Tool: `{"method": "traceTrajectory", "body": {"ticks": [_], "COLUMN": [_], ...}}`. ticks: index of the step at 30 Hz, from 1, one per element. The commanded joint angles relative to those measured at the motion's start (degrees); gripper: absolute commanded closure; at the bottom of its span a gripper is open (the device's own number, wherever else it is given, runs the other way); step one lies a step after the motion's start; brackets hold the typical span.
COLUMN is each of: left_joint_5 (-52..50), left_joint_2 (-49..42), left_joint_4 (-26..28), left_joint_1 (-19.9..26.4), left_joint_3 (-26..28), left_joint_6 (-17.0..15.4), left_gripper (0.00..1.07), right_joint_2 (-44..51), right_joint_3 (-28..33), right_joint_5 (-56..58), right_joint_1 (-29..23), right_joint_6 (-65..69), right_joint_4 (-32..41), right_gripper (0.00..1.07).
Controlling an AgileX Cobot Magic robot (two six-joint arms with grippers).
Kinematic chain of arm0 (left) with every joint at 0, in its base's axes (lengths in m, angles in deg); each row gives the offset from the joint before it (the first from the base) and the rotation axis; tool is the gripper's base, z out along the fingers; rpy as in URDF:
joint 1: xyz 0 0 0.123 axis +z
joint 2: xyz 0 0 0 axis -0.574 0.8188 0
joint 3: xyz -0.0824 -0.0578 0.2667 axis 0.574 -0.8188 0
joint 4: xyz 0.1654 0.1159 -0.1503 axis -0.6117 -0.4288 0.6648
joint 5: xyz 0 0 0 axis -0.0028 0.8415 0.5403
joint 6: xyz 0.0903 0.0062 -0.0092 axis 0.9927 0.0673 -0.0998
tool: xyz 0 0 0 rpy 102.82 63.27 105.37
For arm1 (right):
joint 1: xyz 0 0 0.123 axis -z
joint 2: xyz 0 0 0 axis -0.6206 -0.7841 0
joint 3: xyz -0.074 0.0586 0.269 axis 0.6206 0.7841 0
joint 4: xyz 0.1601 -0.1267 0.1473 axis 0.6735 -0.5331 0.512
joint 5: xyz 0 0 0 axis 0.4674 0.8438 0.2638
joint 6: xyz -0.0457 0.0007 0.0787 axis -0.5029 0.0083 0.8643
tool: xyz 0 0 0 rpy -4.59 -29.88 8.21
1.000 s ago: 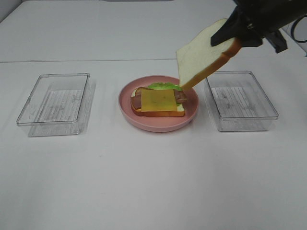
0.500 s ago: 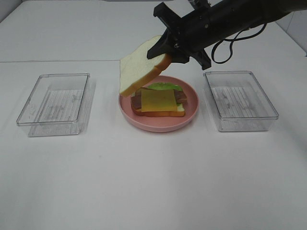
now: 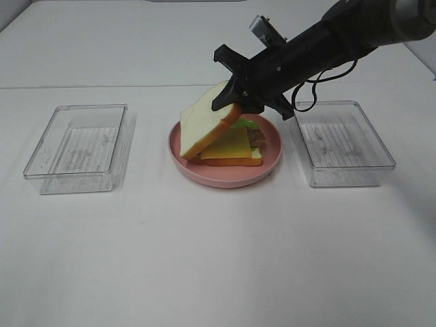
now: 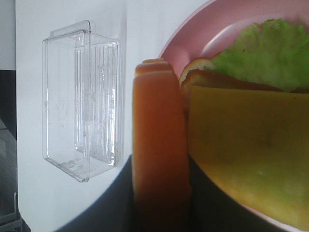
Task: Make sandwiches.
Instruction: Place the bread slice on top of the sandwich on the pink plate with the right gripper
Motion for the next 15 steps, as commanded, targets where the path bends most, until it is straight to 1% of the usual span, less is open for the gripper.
{"method": "traceTrajectory", "body": {"ticks": [1,6,8,9,10,11,12,13,14,15], "left_joint_5": [-0.46,-0.46,-0.46,-0.46,-0.46,-0.46,-0.46,-0.46,-0.46,-0.46], "left_joint_2": [-1.2,-1.2,-1.2,-1.2,-1.2,-1.2,-1.2,-1.2,-1.2,-1.2], "left_joint_4": [0.11,0.11,0.11,0.11,0.0,0.0,0.0,0.0,0.0,0.0], "left_joint_1": [-0.29,-0.29,-0.29,-0.29,-0.29,-0.29,-0.29,-0.29,-0.29,-0.29], "left_joint_3": [-0.06,-0.06,-0.06,-0.06,-0.06,-0.06,-0.06,-0.06,-0.06,-0.06], "left_joint_6": [0.0,0.0,0.0,0.0,0.0,0.0,0.0,0.0,0.0,0.0], "left_gripper": [0.04,0.04,0.04,0.04,0.04,0.04,0.04,0.04,0.04,0.04], "right_joint_2": [-0.17,-0.29,-0.29,-0.29,-0.17,0.11,0.11,0.29,0.29,0.86], "right_joint_3": [-0.46,-0.46,-0.46,-0.46,-0.46,-0.46,-0.46,-0.46,-0.46,-0.46], "right_joint_5": [-0.29,-1.72,-1.38,-1.38,-0.63,-0.23,-0.23,-0.23,-0.23,-0.17], "right_joint_1": [0.0,0.0,0.0,0.0,0.0,0.0,0.0,0.0,0.0,0.0], "right_joint_6": [0.11,0.11,0.29,0.29,0.8,1.95,1.95,2.75,2.75,3.15], "right_joint_4": [-0.63,-2.52,-4.13,-4.13,-5.79,-7.91,-7.91,-9.22,-9.22,-11.57], "right_gripper": [1.07,1.06,0.89,0.89,0.7,0.46,0.46,0.36,0.36,0.24]}}
